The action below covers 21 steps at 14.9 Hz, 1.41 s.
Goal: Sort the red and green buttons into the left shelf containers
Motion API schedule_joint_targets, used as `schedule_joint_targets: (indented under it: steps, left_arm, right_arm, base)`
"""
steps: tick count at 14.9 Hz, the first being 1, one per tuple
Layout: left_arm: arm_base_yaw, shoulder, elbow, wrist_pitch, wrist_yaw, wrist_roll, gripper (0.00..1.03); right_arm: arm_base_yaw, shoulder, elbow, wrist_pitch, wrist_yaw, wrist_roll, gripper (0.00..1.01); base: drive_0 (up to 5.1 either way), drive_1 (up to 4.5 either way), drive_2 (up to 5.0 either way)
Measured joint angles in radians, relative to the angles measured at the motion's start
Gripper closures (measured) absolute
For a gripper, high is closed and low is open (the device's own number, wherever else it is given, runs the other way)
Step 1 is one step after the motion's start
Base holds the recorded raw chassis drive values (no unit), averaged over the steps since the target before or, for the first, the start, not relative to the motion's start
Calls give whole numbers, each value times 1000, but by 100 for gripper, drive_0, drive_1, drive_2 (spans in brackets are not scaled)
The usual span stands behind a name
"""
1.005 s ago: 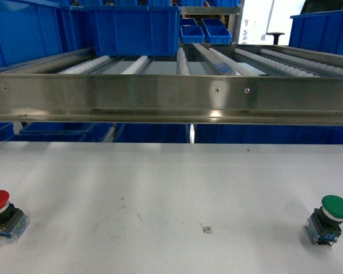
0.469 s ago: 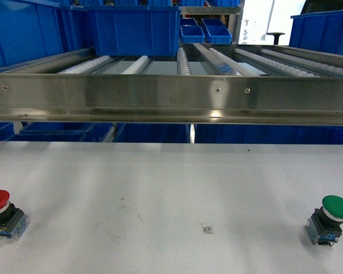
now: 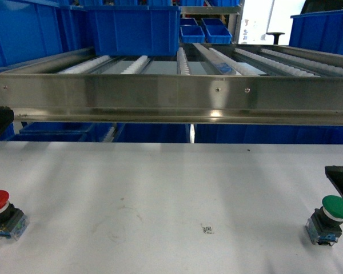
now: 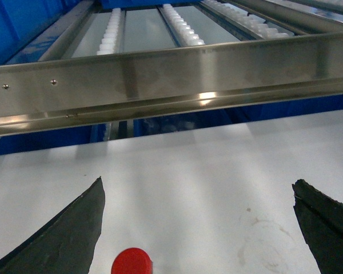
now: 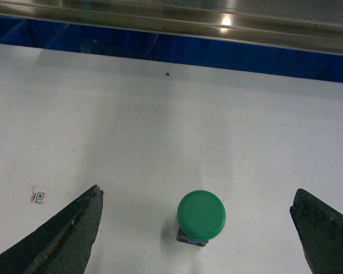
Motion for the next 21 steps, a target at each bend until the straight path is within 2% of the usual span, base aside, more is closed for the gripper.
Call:
schedule_joint_targets:
  steps: [2, 4, 8, 13, 18, 21]
  left_arm:
    - [-7, 39, 28, 8, -37, -7, 5]
    - [-32, 41, 34, 6, -47, -7, 5]
    - [-30, 41, 35, 6, -50, -8, 5]
    - [-30, 41, 35, 6, -50, -8, 5]
    - [-30, 41, 35, 7, -50, -8, 5]
    - [-30, 41, 35, 6, -50, -8, 5]
  right_arm:
    - [-26, 89, 80, -50, -40, 17, 3]
    - [-43, 195, 126, -86, -81, 29, 3]
    - [-63, 264, 151, -112, -85, 36, 3]
    - [-74, 330, 154, -84, -87, 40, 3]
    - [-26, 410, 95, -13, -74, 65, 3]
    - [-26, 473, 94, 14, -52, 66, 3]
  base:
    - [0, 0, 0]
    - [0, 0, 0]
    - [0, 0, 0]
    - [0, 0, 0]
    - [0, 0, 0]
    - [0, 0, 0]
